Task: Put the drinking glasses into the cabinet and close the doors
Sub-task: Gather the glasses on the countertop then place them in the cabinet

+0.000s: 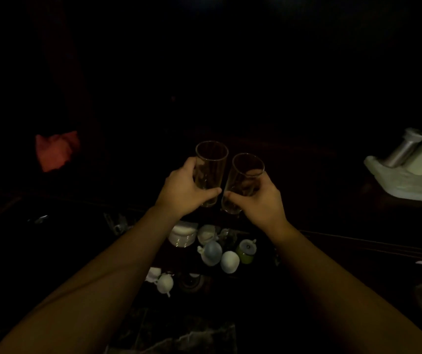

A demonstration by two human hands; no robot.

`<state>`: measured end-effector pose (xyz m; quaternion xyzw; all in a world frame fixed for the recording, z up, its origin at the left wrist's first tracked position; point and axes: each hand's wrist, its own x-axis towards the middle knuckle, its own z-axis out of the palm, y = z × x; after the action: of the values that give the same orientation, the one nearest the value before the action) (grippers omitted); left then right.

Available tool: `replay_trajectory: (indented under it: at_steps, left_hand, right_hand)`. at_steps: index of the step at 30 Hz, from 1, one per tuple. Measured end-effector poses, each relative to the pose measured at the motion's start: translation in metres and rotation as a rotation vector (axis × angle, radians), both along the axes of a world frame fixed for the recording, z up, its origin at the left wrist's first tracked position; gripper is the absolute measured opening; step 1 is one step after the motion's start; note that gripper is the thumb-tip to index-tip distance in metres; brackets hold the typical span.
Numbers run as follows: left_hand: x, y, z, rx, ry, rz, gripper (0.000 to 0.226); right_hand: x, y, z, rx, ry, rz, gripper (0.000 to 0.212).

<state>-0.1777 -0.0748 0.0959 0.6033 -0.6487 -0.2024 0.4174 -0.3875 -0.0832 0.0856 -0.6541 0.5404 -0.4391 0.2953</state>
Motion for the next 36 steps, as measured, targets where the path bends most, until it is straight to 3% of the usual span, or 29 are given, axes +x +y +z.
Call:
replay_trajectory:
  at_steps: [9, 18, 28, 36]
  left_hand:
    - [0.063, 0.115, 0.000, -0.008, 0.025, 0.039, 0.055]
    - [0.152, 0.165, -0.048, 0.041, 0.086, 0.069, 0.067]
    - [0.256, 0.150, -0.166, 0.242, 0.207, 0.189, 0.066]
    - [0.303, 0.094, -0.271, 0.350, 0.235, 0.256, 0.065]
  right_hand:
    - [0.058, 0.084, -0.004, 0.028, -0.005, 0.197, 0.059]
    - [0.136, 0.123, -0.049, 0.057, 0.006, 0.296, 0.056]
    - [0.237, 0.110, -0.160, 0.258, 0.035, 0.266, 0.065]
    - [0.295, 0.051, -0.254, 0.381, 0.082, 0.243, 0.059]
